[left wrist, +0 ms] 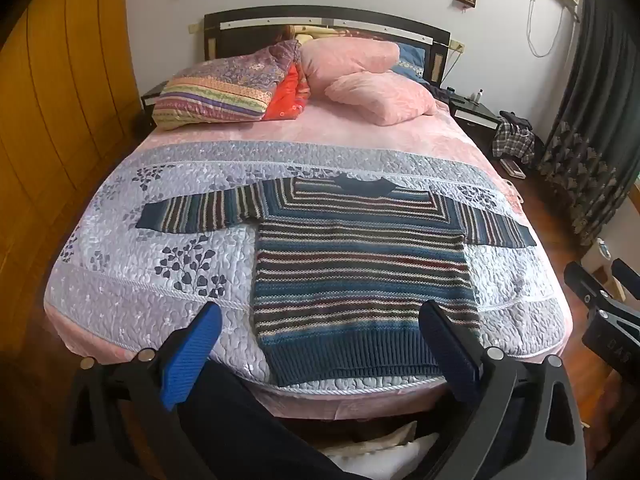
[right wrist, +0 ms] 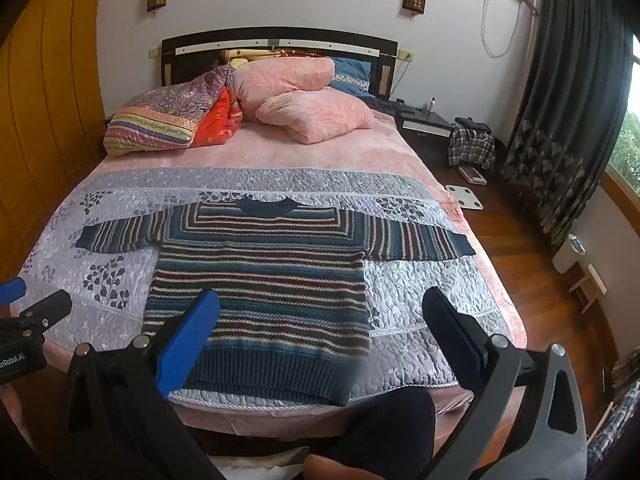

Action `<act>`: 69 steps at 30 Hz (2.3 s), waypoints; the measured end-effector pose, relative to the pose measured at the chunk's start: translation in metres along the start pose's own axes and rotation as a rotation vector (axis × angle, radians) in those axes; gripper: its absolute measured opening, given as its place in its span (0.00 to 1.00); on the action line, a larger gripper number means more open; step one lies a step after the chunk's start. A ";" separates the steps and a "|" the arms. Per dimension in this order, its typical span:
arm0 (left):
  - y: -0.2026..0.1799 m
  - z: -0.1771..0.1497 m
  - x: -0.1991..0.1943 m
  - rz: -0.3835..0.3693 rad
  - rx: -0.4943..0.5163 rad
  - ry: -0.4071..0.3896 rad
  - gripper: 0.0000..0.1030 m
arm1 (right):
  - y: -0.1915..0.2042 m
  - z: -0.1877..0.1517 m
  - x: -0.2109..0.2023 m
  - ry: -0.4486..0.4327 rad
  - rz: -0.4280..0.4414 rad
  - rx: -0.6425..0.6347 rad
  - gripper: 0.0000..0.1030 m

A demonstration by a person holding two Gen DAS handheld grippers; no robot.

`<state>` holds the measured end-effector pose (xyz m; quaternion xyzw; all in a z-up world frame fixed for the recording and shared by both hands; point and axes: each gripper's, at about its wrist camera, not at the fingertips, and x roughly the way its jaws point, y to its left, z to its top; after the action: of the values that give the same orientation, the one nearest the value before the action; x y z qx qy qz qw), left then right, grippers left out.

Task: Fold small clothes

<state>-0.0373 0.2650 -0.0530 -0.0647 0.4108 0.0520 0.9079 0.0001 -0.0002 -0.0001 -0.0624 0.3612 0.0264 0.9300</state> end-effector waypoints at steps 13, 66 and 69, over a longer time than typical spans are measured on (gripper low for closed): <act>0.000 0.000 0.000 -0.002 -0.001 0.000 0.96 | 0.000 0.000 0.000 0.000 -0.002 -0.001 0.97; -0.001 0.004 -0.009 0.004 0.004 -0.026 0.96 | -0.002 0.015 -0.007 -0.010 -0.011 -0.005 0.97; -0.001 0.004 -0.009 0.004 0.005 -0.025 0.96 | -0.002 0.015 -0.008 -0.009 -0.010 -0.004 0.97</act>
<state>-0.0400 0.2642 -0.0431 -0.0611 0.3997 0.0537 0.9130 0.0047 -0.0007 0.0161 -0.0660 0.3564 0.0230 0.9317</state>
